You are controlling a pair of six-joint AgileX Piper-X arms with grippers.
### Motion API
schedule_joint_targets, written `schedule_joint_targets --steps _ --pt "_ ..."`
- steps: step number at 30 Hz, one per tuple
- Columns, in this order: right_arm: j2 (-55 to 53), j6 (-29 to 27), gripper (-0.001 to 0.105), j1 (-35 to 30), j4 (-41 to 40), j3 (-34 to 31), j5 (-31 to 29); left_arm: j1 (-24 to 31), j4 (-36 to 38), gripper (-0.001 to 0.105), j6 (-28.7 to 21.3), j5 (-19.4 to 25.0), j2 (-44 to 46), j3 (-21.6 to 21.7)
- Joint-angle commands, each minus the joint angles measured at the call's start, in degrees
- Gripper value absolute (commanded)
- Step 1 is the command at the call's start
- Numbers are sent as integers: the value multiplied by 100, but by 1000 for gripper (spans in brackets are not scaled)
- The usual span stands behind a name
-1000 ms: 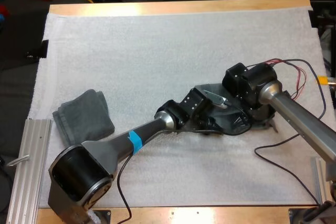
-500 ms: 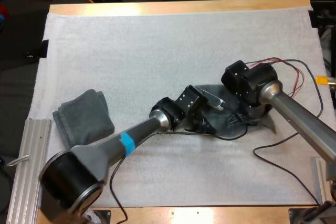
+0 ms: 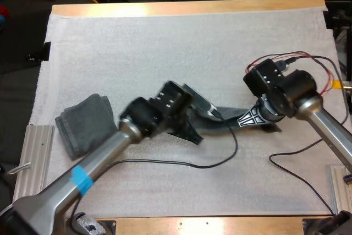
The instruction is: Pick towel from pile, fold and stack
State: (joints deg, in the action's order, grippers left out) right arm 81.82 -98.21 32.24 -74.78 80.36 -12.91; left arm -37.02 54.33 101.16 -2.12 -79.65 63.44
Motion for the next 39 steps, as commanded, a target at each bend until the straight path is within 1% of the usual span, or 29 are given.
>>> schedule_joint_targets --steps 1,3,5,6,8,11,14,17,19,21,23,27,28,30,32,35,39 --pt "-110 124 1 -9 -143 0 34 74 239 0 -24 -112 147 142" --pt "-263 398 1 -9 -226 0 78 214 508 0 -24 -396 313 374" --pt "-416 434 1 -9 -258 0 391 297 720 0 -16 -801 458 651" --pt "-481 453 1 -9 -257 0 515 307 778 0 -1 -903 493 737" --pt "-633 512 1 0 -264 0 649 306 987 0 33 -934 580 1007" --pt "-883 700 1 5 -262 0 670 274 1305 0 47 -934 700 1321" --pt "-1147 715 1 5 -262 72 676 275 1542 0 56 -925 824 1553" --pt "-1409 782 1 5 -262 303 676 275 1667 0 171 -943 980 1653" --pt "-1517 845 1 5 -262 472 676 275 1710 0 216 -1045 1087 1667" --pt "-1599 852 1 5 -309 683 836 275 1765 0 334 -1167 1187 1666" --pt "-1608 861 1 61 -552 881 1049 243 1827 0 405 -1281 1296 1666" --pt "-1627 975 1 410 -846 1041 781 -4 1902 0 550 -1304 1394 1666" --pt "-1648 1016 1 562 -873 1061 660 -106 1951 0 568 -1278 1396 1666" --pt "-1697 1128 1 887 -939 1086 402 -373 2091 0 687 -1038 1407 1666" --pt "-1763 1302 1 1242 -1148 1084 -23 -699 2309 0 781 -512 1447 1666" --pt "-1843 1527 1 1726 -1470 1084 -537 -1046 2564 0 971 -83 1556 1666" --pt "-1916 2087 1 2441 -1604 1084 -793 -1425 2730 0 1303 70 1746 1666"
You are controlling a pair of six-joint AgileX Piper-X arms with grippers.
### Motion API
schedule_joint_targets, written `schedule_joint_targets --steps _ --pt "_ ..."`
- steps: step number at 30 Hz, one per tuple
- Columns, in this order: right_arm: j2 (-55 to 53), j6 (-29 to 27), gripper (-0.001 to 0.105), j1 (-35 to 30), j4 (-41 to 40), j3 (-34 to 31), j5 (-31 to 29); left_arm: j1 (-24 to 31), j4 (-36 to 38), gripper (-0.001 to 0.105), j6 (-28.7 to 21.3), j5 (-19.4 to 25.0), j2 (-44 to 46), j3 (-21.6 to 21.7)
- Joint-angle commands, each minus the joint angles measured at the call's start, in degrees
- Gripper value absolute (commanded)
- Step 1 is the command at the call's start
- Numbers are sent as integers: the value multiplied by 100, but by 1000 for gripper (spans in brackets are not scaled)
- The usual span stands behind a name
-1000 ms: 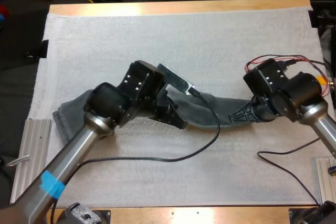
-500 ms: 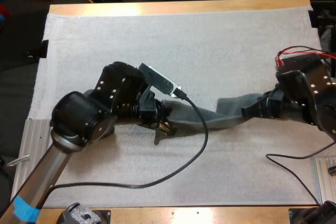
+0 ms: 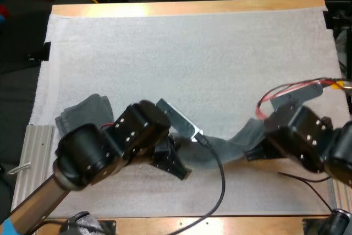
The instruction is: Pick towel from pile, fold and stack
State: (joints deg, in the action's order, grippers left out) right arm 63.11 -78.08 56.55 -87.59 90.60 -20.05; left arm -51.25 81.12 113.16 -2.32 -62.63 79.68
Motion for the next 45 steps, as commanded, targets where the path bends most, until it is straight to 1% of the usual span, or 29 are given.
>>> schedule_joint_targets --steps 1,3,5,8,11,16,19,22,27,30,34,35,36,39,43,45 --pt "-46 214 1 215 -322 60 -156 -122 102 0 155 99 86 42" --pt "-46 432 1 571 -321 60 -324 -376 195 0 248 223 155 42" --pt "-46 704 1 940 -321 60 -432 -646 322 0 329 563 174 42" --pt "-46 1109 1 1391 -321 60 -588 -979 587 0 531 912 173 42" --pt "-46 1324 1 1644 -321 60 -766 -1313 709 0 774 1338 214 42" --pt "-63 1534 1 1705 -321 -26 -840 -1628 777 0 1037 1377 302 42" --pt "-95 1744 1 1705 -321 -255 -822 -1705 777 0 1134 1492 338 42" --pt "-110 2110 1 1705 -321 -571 -753 -1705 777 0 1147 1532 350 42" --pt "-110 2998 1 1676 -321 -939 -773 -1705 777 0 1194 1586 350 42" --pt "-151 3675 1 1677 -321 -1097 -862 -1705 777 0 1293 1660 350 42" --pt "-438 4481 1 1677 -321 -1355 -1137 -1705 777 0 1296 1761 350 42" --pt "-570 4683 1 1677 -321 -1449 -1137 -1705 777 0 1296 1771 350 42" --pt "-642 4764 1 1677 -321 -1497 -1095 -1705 777 0 1296 1777 350 42" --pt "-962 5232 1 1677 -307 -1694 -877 -1705 777 0 1296 1786 350 42" --pt "-1145 5342 1 1693 -196 -1704 -504 -1705 765 0 1385 1825 350 42" --pt "-1163 5270 1 1796 -99 -1624 -451 -1705 765 0 1433 1724 374 42"
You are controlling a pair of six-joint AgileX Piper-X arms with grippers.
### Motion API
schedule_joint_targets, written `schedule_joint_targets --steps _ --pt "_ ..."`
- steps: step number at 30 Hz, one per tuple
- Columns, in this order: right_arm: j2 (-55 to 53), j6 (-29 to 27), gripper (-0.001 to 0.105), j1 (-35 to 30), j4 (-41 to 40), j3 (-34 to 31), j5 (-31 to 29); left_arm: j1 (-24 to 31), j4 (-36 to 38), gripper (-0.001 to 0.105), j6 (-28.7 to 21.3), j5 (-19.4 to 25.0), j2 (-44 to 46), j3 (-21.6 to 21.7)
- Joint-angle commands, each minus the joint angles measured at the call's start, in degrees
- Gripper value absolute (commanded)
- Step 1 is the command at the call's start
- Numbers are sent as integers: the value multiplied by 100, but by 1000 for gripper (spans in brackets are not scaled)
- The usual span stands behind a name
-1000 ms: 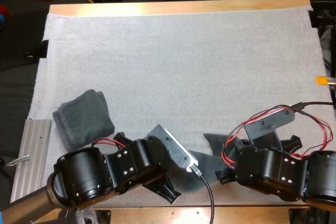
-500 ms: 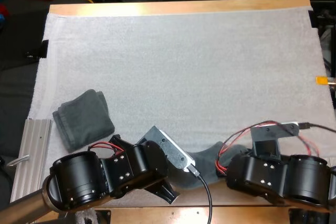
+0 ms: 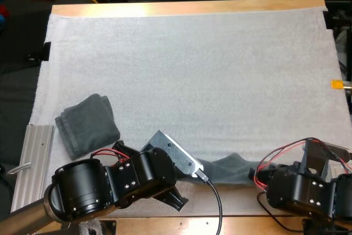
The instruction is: Pick towel from pile, fold and stack
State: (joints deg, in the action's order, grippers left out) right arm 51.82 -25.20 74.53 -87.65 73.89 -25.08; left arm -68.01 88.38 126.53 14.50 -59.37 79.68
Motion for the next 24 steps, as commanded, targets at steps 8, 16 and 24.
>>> schedule_joint_targets --steps 8,16,24 --pt "-33 -50 1 117 -125 151 42 -29 2 0 95 -113 45 42" --pt "124 -288 1 98 -180 151 -577 25 -80 0 95 -51 -72 -116" --pt "723 -1118 1 -598 -51 140 -605 767 -295 0 -206 159 -171 -438"
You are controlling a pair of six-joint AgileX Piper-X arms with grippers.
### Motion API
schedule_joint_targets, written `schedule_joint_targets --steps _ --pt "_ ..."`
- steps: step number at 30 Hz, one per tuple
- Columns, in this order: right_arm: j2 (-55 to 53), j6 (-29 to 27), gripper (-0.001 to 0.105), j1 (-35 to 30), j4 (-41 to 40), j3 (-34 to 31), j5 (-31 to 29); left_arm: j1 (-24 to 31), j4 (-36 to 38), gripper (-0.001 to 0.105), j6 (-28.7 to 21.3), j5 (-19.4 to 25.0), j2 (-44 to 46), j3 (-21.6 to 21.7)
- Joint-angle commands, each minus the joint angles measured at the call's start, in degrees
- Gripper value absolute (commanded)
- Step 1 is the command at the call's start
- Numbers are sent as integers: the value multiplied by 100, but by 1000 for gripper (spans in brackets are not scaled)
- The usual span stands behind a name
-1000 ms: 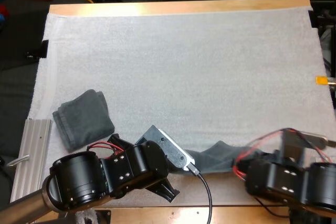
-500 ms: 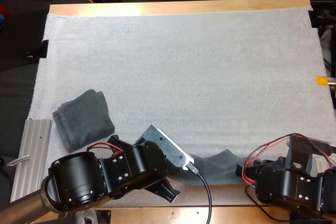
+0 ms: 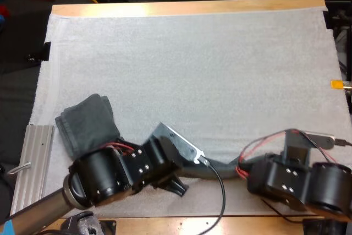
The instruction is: Pick towel from pile, fold and stack
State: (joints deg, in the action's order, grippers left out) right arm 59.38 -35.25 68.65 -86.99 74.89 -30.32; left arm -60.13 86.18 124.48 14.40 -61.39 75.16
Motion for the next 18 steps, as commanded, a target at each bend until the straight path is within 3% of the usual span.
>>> schedule_joint_targets --steps 1,8,18 --pt "37 -254 1 -154 5 40 -81 126 -154 0 -140 169 31 15" --pt "453 -1391 1 -1163 1217 40 164 1202 -796 0 -1116 -300 -73 1" --pt "1240 -2216 1 -2147 2395 40 798 2293 -1310 0 -1912 -957 -862 1"
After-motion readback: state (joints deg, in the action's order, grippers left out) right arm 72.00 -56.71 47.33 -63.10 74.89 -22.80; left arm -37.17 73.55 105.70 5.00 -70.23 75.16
